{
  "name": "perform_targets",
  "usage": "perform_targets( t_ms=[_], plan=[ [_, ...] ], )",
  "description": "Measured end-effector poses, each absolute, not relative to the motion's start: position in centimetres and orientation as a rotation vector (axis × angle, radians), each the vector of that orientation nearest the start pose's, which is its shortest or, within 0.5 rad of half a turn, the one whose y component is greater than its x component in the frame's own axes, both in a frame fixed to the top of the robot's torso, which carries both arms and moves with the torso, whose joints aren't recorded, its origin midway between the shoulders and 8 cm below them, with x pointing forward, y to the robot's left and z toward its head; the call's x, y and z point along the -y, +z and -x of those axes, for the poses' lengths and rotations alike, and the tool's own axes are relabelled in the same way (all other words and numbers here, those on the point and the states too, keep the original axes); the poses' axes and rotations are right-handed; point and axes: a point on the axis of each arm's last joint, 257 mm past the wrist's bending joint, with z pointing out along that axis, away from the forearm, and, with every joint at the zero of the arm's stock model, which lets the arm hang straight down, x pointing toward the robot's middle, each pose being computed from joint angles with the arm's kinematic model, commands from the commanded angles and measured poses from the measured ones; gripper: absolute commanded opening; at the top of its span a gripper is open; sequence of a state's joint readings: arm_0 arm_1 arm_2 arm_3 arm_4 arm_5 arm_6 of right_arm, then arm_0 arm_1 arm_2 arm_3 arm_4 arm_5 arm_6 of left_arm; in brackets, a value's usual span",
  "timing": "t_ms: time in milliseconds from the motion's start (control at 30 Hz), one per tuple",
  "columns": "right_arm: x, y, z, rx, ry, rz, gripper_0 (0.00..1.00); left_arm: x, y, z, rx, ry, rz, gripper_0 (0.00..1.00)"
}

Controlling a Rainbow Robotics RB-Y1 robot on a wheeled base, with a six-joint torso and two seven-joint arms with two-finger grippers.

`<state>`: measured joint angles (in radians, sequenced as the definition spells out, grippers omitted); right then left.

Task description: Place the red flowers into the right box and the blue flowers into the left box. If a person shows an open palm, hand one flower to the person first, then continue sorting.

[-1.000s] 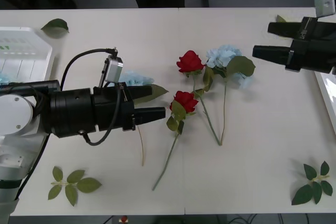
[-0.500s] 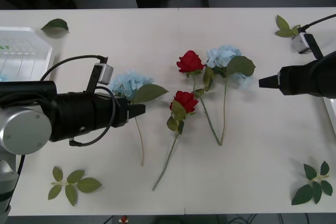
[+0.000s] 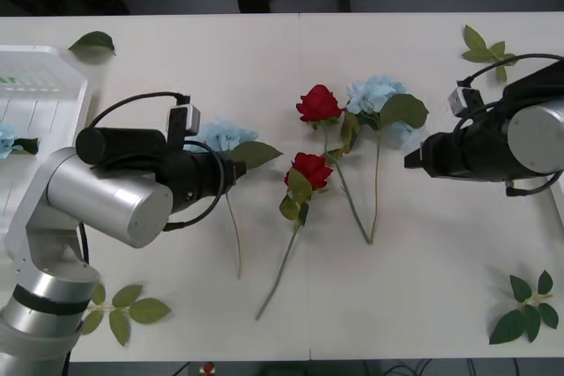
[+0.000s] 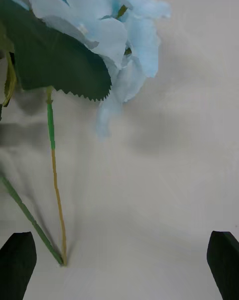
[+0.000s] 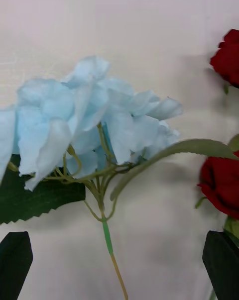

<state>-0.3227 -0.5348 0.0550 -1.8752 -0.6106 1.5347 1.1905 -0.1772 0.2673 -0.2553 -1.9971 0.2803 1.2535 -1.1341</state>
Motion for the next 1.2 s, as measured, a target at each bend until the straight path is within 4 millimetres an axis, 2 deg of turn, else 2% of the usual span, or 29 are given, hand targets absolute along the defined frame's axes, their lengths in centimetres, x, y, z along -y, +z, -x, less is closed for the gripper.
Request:
perform_targets(
  t_ms=[67,233,333,500,633,667,700,733,800,833,867,1000,1200],
  plan=[
    [24.5,-24.8,-47.6,-2.595,0.198,-0.077,1.0,-12.5,-26.5,-47.8,-2.362,-0.321,0.014,1.0],
    [23.7,-25.2,-48.3,-2.577,0.064,-0.02,1.0,-13.7,-28.4,-48.8,-2.387,-0.215,0.001,1.0],
    [22.8,-25.5,-48.5,-2.574,0.059,-0.08,1.0,-14.3,-29.4,-49.4,-2.389,-0.155,-0.014,1.0],
    [21.5,-26.6,-49.6,-2.565,0.083,-0.128,1.0,-14.2,-31.1,-49.9,-2.406,-0.11,-0.028,1.0],
    [20.8,-27.3,-50.2,-2.561,0.084,-0.149,1.0,-13.5,-31.6,-50.3,-2.41,-0.105,-0.022,1.0],
    [20.7,-27.4,-50.4,-2.558,0.084,-0.153,1.0,-13.4,-31.7,-50.2,-2.412,-0.103,-0.021,0.95],
    [20.6,-27.5,-50.5,-2.556,0.084,-0.155,1.0,-13.3,-31.9,-50.2,-2.414,-0.103,-0.02,0.83],
    [20.6,-27.7,-50.6,-2.553,0.081,-0.159,1.0,-13.2,-32.0,-50.2,-2.418,-0.102,-0.019,0.66],
    [20.6,-28.2,-50.9,-2.547,0.07,-0.159,1.0,-13.0,-32.3,-50.2,-2.419,-0.103,-0.024,0.24],
    [20.6,-28.5,-51.1,-2.543,0.063,-0.152,1.0,-12.9,-32.5,-50.2,-2.418,-0.104,-0.029,0.08],
    [20.5,-29.0,-51.3,-2.539,0.051,-0.143,1.0,-12.8,-32.7,-50.1,-2.42,-0.104,-0.035,0.0],
    [20.6,-30.5,-51.4,-2.552,0.01,-0.115,1.0,-12.2,-33.0,-49.7,-2.428,-0.104,-0.058,0.0],
    [20.7,-31.6,-51.9,-2.55,-0.002,-0.136,1.0,-12.1,-33.1,-49.7,-2.428,-0.104,-0.06,0.0]
  ],
)
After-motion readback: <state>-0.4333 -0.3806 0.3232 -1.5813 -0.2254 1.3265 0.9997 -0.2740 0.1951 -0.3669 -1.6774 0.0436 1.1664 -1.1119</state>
